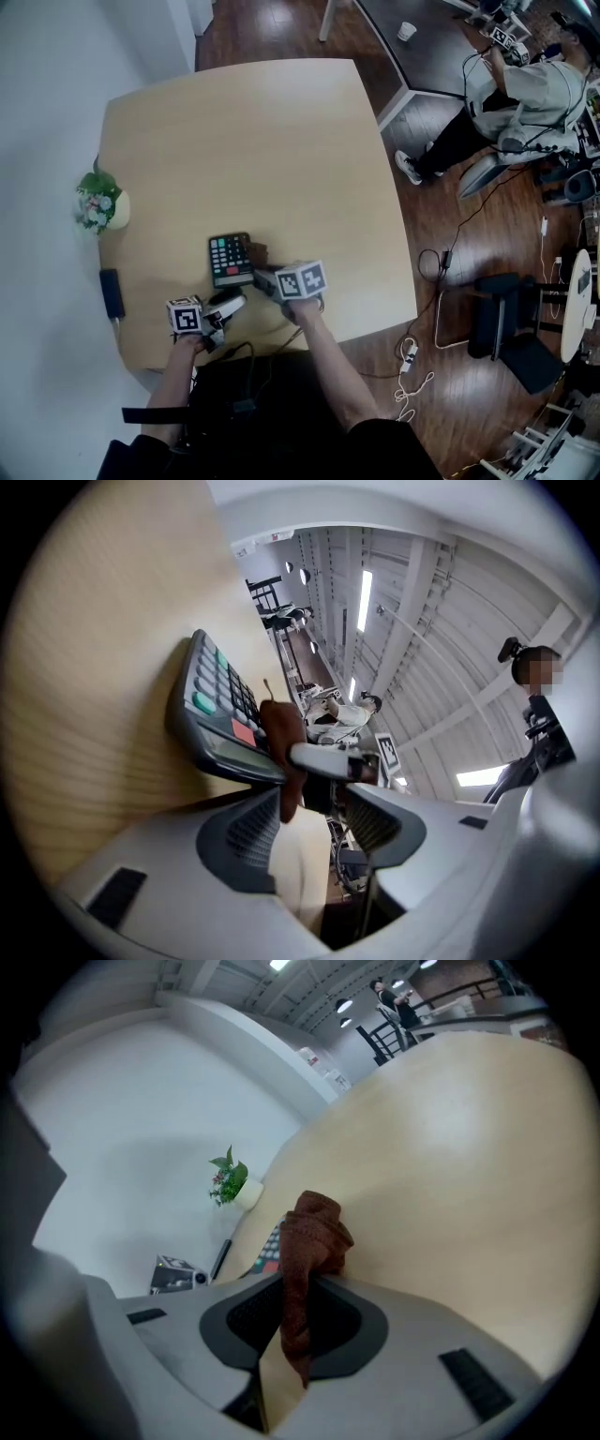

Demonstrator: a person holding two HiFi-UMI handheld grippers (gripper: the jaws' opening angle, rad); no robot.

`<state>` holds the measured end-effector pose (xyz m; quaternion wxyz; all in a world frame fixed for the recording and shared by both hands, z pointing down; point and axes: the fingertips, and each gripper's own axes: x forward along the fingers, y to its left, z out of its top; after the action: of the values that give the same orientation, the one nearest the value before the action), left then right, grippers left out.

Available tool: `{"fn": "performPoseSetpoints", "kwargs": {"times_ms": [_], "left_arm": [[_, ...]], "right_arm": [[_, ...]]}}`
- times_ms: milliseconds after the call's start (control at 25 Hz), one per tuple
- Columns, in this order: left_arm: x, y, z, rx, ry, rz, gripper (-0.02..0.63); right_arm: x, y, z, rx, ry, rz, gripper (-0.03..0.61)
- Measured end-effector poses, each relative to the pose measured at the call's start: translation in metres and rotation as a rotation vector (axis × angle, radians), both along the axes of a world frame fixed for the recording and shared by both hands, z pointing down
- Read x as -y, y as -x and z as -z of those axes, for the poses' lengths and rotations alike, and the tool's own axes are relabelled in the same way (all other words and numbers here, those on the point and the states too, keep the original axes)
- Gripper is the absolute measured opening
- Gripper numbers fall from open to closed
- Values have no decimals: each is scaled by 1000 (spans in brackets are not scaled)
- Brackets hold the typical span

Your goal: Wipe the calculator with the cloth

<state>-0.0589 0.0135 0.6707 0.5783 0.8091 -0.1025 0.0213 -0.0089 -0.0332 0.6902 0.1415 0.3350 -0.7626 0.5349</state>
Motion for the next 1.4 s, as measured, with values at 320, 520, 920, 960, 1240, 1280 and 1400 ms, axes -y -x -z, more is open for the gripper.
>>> {"fn": "performPoseSetpoints", "kwargs": {"times_ms": [320, 520, 920, 960, 1240, 1280, 1400], "left_arm": [[2, 0, 1, 4, -1, 9, 215], [2, -2, -6, -22, 19, 33, 215], [4, -3, -9, 12, 20, 49, 215], [5, -2, -8, 7, 21, 52, 215], [-12, 4, 0, 74, -54, -52, 219], [-22, 7, 8, 108, -112, -111, 219], [-32, 20, 28, 361, -508, -277, 219]], "right_arm": [[-21, -26, 23, -49, -92, -27, 63], [111, -24, 19, -199, -287, 47, 64], [30, 2, 6, -31, -106, 52, 66], [13, 4, 9, -4, -93, 22, 66], [-97, -1, 27, 63, -10, -73, 64], [-103, -8, 28, 43, -15, -92, 64], [-106, -28, 35, 8, -46, -175, 64]]}}
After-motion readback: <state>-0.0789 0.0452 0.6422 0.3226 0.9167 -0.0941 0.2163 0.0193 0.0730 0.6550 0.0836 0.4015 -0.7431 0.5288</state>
